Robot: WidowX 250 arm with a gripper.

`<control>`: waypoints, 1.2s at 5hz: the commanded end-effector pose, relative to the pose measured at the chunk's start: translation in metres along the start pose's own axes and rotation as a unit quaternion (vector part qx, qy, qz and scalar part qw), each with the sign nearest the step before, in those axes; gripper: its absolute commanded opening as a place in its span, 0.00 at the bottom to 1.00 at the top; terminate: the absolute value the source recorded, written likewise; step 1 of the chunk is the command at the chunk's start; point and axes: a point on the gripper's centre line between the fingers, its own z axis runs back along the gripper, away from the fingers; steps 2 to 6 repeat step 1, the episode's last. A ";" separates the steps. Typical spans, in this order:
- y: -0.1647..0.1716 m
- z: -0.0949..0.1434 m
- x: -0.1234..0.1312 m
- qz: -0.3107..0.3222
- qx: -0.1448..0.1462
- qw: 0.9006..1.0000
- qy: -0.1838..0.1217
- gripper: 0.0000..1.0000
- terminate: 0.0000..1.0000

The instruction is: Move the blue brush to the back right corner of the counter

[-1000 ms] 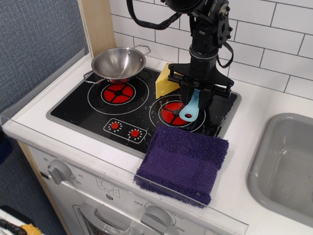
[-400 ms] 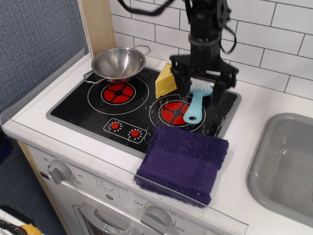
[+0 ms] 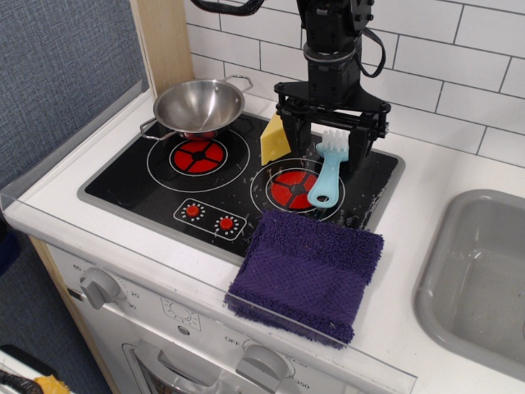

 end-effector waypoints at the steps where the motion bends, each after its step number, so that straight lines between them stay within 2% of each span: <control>1: 0.003 0.028 0.000 -0.001 0.000 0.999 -0.040 1.00 1.00; 6: 0.003 0.028 0.000 -0.001 0.000 0.999 -0.040 1.00 1.00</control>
